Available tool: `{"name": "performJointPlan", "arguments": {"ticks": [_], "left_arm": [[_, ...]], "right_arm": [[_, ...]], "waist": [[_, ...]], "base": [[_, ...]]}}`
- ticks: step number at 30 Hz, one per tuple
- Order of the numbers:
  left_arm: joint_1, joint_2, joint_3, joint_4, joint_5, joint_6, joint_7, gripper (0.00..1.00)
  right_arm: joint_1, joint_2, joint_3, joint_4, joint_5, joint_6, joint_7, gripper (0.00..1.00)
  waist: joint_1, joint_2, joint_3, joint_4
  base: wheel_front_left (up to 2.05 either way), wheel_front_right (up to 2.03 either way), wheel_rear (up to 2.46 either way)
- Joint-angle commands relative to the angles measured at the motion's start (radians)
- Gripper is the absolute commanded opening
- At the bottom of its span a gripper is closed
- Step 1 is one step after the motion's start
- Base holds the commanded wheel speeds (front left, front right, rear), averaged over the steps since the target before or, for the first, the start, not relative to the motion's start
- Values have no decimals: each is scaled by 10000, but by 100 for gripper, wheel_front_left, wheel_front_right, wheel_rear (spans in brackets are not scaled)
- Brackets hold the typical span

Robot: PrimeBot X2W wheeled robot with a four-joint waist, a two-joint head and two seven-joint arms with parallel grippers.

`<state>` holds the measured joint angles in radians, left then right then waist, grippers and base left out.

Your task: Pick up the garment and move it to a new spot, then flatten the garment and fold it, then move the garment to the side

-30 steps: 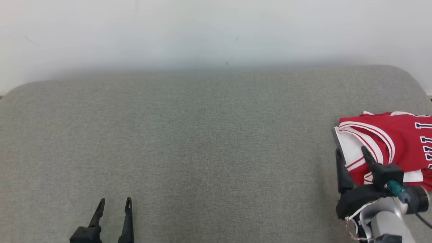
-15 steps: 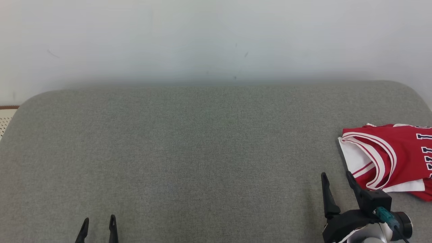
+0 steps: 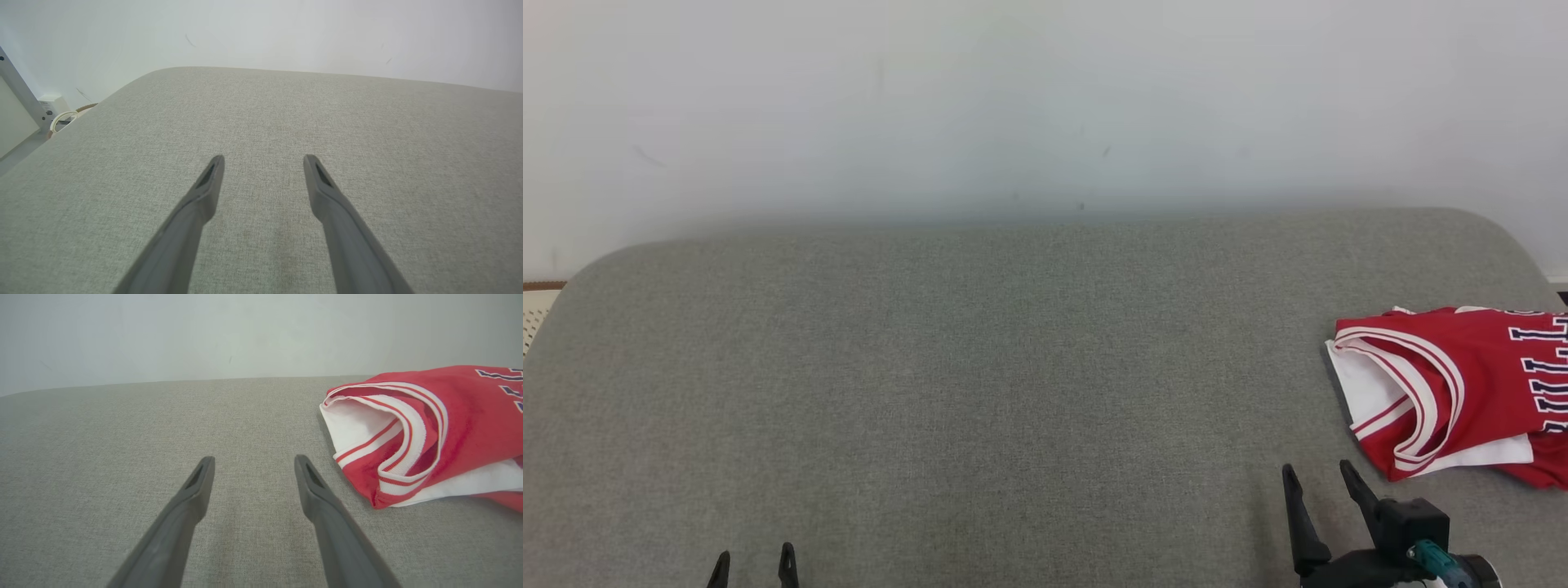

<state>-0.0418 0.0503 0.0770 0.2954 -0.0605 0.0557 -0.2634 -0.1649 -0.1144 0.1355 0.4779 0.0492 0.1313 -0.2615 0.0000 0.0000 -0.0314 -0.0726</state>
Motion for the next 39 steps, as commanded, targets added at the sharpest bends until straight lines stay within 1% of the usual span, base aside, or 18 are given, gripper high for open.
{"name": "performJointPlan", "arguments": {"ticks": [1, 5, 9, 25, 39], "left_arm": [[148, 10, 30, 47, 82, 11, -8, 100], [197, 10, 32, 36, 106, -8, -7, 100], [233, 9, -22, 98, 71, -64, -8, 100], [131, 9, -146, 62, 51, 30, -7, 100], [-14, 0, -154, 80, -5, -11, 0, 100]], "right_arm": [[209, -33, 36, 25, 106, -13, -42, 100], [260, -93, 209, -115, 234, -13, -42, 100], [294, -201, 341, -275, 28, -13, -42, 100], [253, -153, 362, -669, -22, -13, -42, 100], [254, -119, 354, -818, 11, -1, -1, 100]], "waist": [[0, 0, -18, -5], [0, 0, -56, -3], [0, 0, -87, 3], [0, 0, -62, 35], [1, 0, -15, 52]], "base": [[0, 0, 0], [0, 0, 0], [0, 0, 0], [0, 0, 0], [0, 0, 0]]}}
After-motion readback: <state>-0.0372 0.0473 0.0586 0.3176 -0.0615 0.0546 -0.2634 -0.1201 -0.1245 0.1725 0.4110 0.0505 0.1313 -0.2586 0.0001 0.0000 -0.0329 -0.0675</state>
